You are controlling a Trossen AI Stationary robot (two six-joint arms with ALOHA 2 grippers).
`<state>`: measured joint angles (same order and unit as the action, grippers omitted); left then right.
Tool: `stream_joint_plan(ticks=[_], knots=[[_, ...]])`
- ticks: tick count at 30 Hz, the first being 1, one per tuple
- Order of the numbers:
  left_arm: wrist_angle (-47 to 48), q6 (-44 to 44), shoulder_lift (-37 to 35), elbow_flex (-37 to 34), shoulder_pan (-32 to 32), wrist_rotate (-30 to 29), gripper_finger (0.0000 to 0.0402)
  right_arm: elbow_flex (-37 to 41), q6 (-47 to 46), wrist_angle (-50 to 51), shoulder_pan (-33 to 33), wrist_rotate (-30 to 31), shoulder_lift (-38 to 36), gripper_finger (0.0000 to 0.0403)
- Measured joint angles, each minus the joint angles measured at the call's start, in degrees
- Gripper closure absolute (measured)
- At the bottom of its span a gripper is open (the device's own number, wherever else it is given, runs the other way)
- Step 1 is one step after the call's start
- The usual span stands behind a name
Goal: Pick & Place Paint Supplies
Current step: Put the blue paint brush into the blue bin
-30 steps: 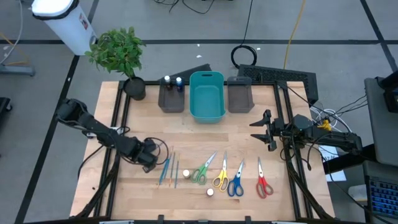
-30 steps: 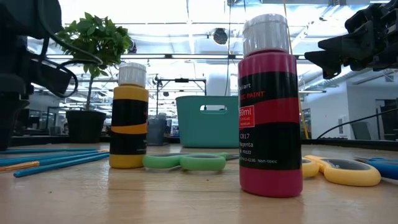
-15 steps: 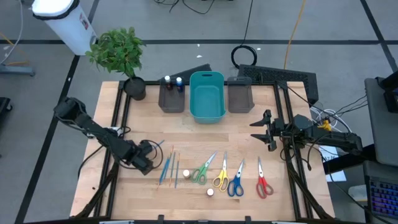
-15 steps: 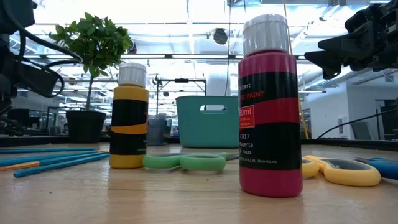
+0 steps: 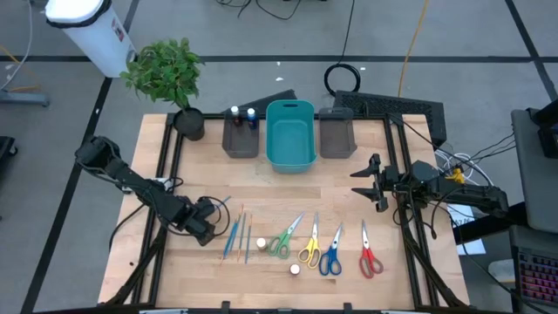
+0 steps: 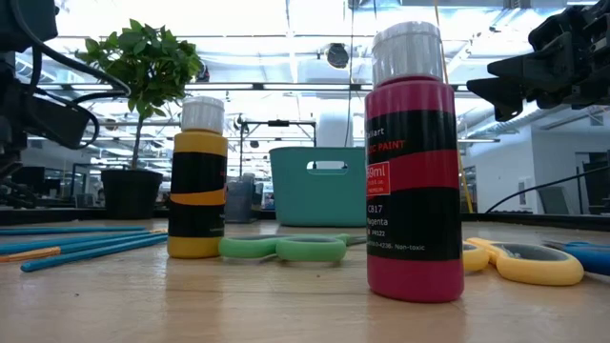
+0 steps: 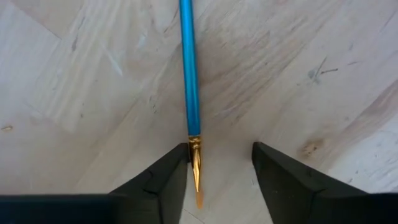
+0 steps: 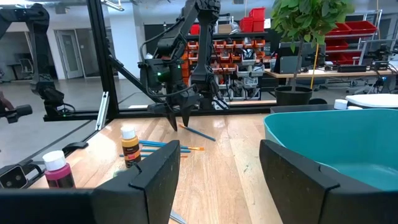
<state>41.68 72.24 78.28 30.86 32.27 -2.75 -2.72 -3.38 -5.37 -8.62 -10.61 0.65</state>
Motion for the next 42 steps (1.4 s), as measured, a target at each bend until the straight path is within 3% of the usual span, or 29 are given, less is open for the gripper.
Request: stream_joint_plan(ticks=[13, 26, 31, 42], knots=[[0.1, 1.3, 0.0, 0.1, 0.0, 0.1, 0.0388, 0.0, 0.0, 0.0, 0.0, 0.0, 0.0, 0.019], [-1.4, -4.7, -1.8, 1.1, -0.2, -4.5, 0.0392, 0.0, 0.0, 0.0, 0.0, 0.0, 0.0, 0.019], [-1.7, -5.5, -4.3, 1.9, -0.9, -11.7, 0.0396, 0.0, 0.0, 0.0, 0.0, 0.0, 0.0, 0.019], [-1.4, -7.0, -9.4, 2.1, -8.4, -16.2, 0.0394, 0.0, 0.0, 0.0, 0.0, 0.0, 0.0, 0.019]])
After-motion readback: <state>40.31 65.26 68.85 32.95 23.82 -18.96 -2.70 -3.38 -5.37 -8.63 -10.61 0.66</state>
